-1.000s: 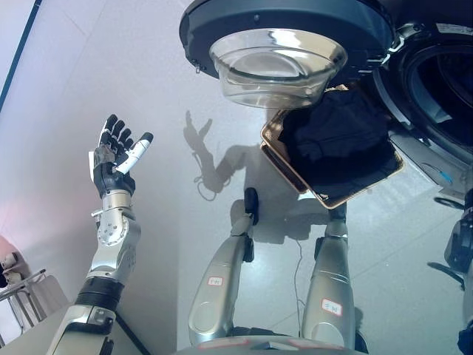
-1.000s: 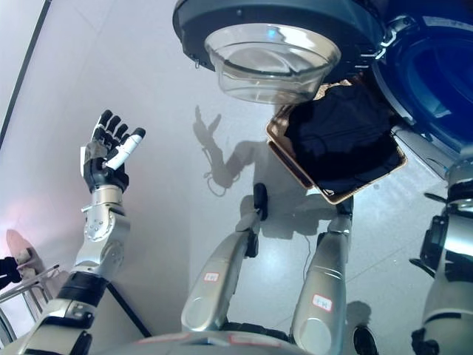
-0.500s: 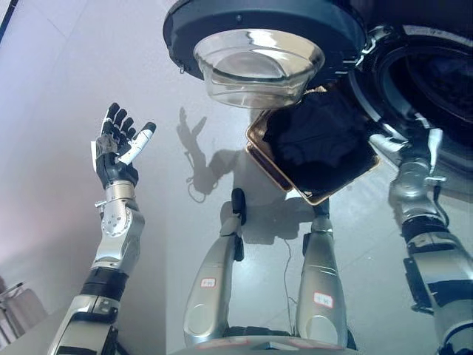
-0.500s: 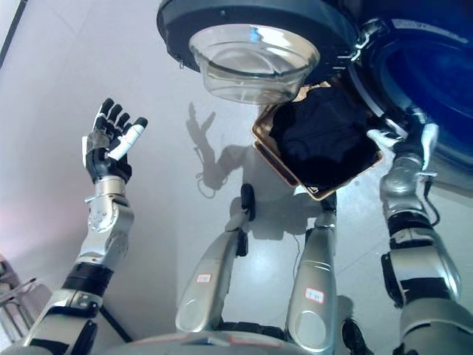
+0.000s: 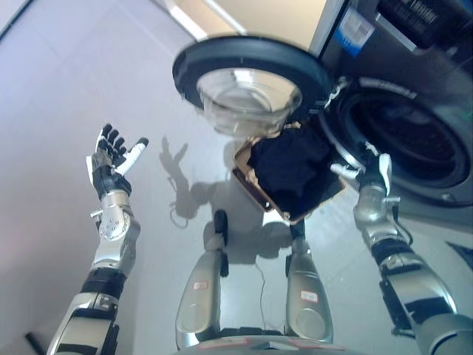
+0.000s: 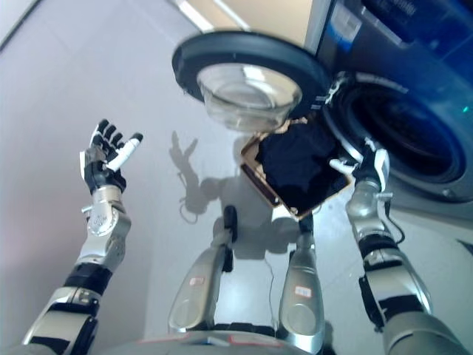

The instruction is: Put the clothes in the basket into the washing machine.

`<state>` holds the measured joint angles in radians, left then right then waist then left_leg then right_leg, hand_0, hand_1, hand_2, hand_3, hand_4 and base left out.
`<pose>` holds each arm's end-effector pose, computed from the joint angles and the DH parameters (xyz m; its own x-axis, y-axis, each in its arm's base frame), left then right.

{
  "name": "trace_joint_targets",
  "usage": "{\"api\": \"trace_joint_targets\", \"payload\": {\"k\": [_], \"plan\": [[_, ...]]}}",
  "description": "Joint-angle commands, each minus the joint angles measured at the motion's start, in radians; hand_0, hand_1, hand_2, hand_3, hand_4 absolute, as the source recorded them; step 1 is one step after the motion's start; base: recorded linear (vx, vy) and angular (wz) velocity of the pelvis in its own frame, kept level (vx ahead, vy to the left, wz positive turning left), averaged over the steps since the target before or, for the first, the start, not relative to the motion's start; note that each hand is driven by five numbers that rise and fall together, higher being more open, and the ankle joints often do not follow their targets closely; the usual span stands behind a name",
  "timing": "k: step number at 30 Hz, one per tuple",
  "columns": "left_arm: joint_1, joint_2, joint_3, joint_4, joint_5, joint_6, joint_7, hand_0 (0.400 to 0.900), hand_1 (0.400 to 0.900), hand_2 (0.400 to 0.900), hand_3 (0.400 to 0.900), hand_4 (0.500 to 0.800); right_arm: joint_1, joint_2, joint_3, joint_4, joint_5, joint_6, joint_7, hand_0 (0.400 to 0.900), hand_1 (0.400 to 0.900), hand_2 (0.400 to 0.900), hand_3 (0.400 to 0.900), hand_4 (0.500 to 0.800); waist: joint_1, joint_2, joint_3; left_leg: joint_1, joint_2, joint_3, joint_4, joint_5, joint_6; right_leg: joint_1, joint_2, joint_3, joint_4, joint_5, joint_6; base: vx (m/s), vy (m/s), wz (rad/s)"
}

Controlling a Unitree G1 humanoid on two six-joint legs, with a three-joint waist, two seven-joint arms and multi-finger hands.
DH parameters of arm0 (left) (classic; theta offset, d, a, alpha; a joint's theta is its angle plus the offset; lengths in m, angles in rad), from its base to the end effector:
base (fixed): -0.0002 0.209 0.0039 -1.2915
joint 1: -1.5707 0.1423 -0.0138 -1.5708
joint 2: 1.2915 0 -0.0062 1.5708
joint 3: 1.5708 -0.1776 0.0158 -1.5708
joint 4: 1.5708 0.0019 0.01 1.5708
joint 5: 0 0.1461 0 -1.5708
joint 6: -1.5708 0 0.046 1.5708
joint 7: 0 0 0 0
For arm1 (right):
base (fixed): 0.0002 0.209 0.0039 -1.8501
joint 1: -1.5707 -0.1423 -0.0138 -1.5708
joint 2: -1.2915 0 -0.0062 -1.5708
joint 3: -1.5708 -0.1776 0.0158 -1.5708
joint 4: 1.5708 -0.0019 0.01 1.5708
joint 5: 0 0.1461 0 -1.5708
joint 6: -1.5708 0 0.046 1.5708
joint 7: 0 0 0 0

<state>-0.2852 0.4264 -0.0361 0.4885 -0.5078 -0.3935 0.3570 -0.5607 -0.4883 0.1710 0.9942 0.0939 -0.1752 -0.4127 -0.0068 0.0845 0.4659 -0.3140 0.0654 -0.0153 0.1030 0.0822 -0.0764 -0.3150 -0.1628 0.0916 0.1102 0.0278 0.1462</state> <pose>0.2578 0.2404 0.0617 0.8734 0.4565 0.1696 -0.4381 0.8886 -0.1358 0.2882 -0.2578 0.0412 0.8801 -0.4730 -0.0404 0.3909 0.7703 -0.5039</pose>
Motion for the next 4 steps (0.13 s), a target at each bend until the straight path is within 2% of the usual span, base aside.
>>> {"api": "trace_joint_targets", "payload": {"k": [1, 4], "plan": [[-0.008, 0.029, 0.058, 0.023, 0.067, -0.064, 0.003, 0.9, 0.9, 0.9, 0.9, 0.8, 0.082, 0.017, 0.022, -0.036, -0.022, -0.062, -0.008, 0.9, 0.9, 0.9, 0.9, 0.8, -0.015, -0.055, -0.181, -0.028, 0.103, -0.062, 0.041, -0.034, -0.062, 0.008, -0.036, 0.012, 0.011, 0.041, 0.02, 0.08, -0.053, 0.02], [0.02, 0.028, 0.063, 0.014, 0.074, -0.057, -0.011, 0.9, 0.9, 0.9, 0.9, 0.8, 0.134, 0.04, 0.013, -0.047, -0.035, -0.063, 0.007, 0.9, 0.9, 0.9, 0.9, 0.8, -0.019, -0.072, -0.207, 0.02, 0.118, -0.062, 0.027, -0.037, -0.065, 0.051, -0.025, 0.002, 0.0, 0.034, 0.02, 0.07, -0.029, 0.02]]}}
